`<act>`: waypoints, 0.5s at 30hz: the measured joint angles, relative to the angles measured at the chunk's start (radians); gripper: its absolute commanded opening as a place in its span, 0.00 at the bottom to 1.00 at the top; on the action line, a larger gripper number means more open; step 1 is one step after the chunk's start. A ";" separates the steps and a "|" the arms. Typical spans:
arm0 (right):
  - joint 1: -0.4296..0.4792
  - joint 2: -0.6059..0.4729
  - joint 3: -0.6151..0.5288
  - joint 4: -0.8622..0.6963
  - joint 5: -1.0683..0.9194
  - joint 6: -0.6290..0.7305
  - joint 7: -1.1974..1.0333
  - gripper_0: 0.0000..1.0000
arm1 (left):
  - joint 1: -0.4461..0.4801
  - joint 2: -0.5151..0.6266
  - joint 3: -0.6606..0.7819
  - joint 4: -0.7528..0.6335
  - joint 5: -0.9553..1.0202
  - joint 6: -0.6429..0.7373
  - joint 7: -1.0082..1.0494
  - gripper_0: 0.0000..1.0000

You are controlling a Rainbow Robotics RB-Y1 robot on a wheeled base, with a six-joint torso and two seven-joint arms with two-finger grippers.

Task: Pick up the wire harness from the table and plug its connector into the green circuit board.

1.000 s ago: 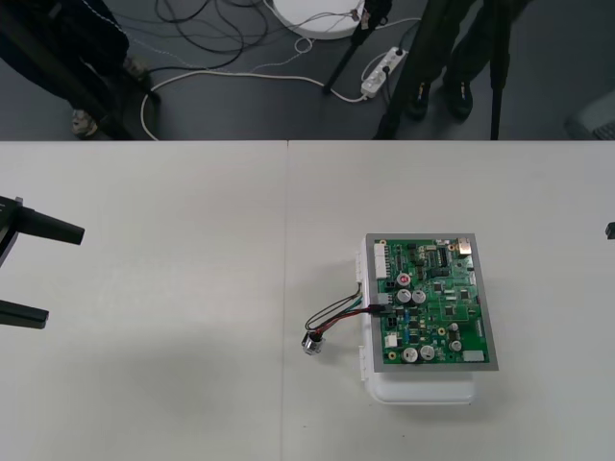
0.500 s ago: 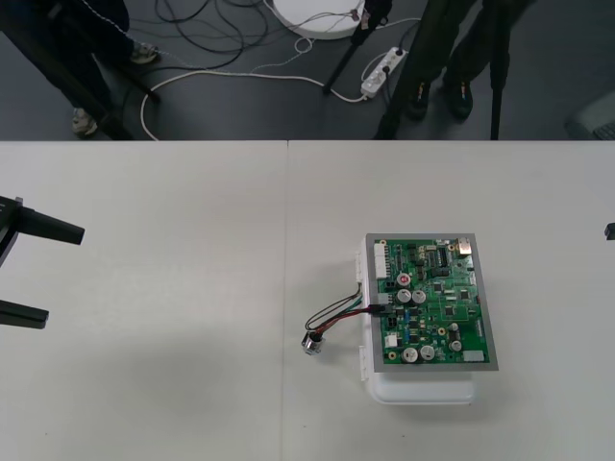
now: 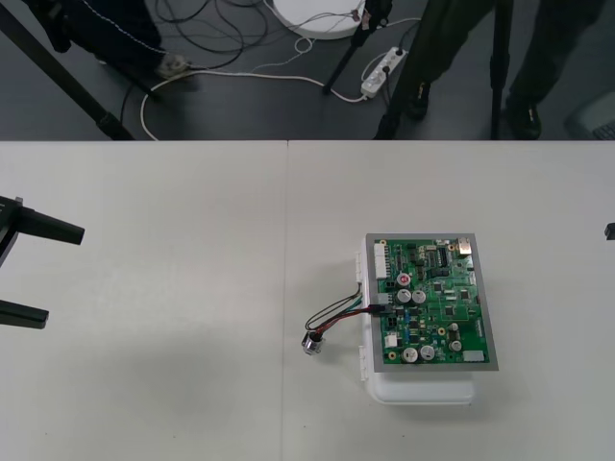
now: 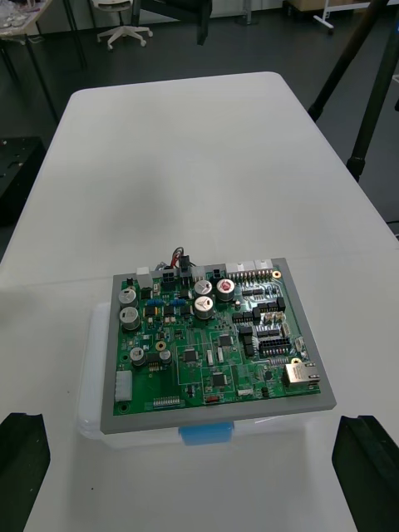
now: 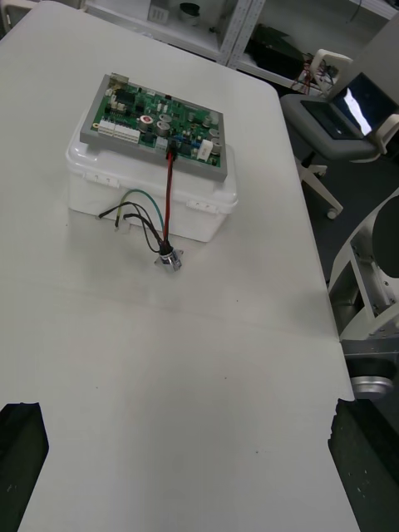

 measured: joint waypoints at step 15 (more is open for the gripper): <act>0.000 0.000 0.000 0.000 0.000 0.000 0.000 1.00 | 0.000 0.000 0.000 0.000 0.000 0.000 0.000 1.00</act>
